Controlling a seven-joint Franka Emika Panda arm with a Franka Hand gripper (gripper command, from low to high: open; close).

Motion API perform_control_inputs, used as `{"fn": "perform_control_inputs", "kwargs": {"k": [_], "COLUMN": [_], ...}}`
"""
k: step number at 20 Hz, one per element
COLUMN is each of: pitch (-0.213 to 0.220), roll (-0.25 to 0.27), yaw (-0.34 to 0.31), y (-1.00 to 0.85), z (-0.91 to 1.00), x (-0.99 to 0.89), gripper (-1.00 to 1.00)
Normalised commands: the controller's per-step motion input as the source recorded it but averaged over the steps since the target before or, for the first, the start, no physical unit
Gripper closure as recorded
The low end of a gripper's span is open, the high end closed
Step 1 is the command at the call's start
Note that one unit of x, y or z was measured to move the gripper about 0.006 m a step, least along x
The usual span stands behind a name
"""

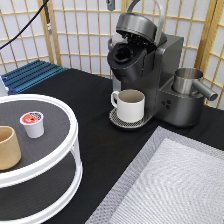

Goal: Make coffee

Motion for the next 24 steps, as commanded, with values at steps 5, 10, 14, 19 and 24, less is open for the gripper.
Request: {"fn": "perform_control_inputs", "kwargs": {"k": [5,10,14,19,24], "pitch": [0.186,0.13,0.044,-0.031,-0.082], "roll": [-0.238,-0.16,0.054,0.085,0.003], "yaw": [0.0,-0.022,-0.024,0.0,0.0], "y": [0.53,0.26,-0.53,-0.99,-1.0], "z": [0.34,0.6,0.61,0.1,-0.35], "x": [0.76,0.34,0.04,0.02,0.01], "gripper": [-1.0,-1.0,-1.0,-1.0,-1.0]}}
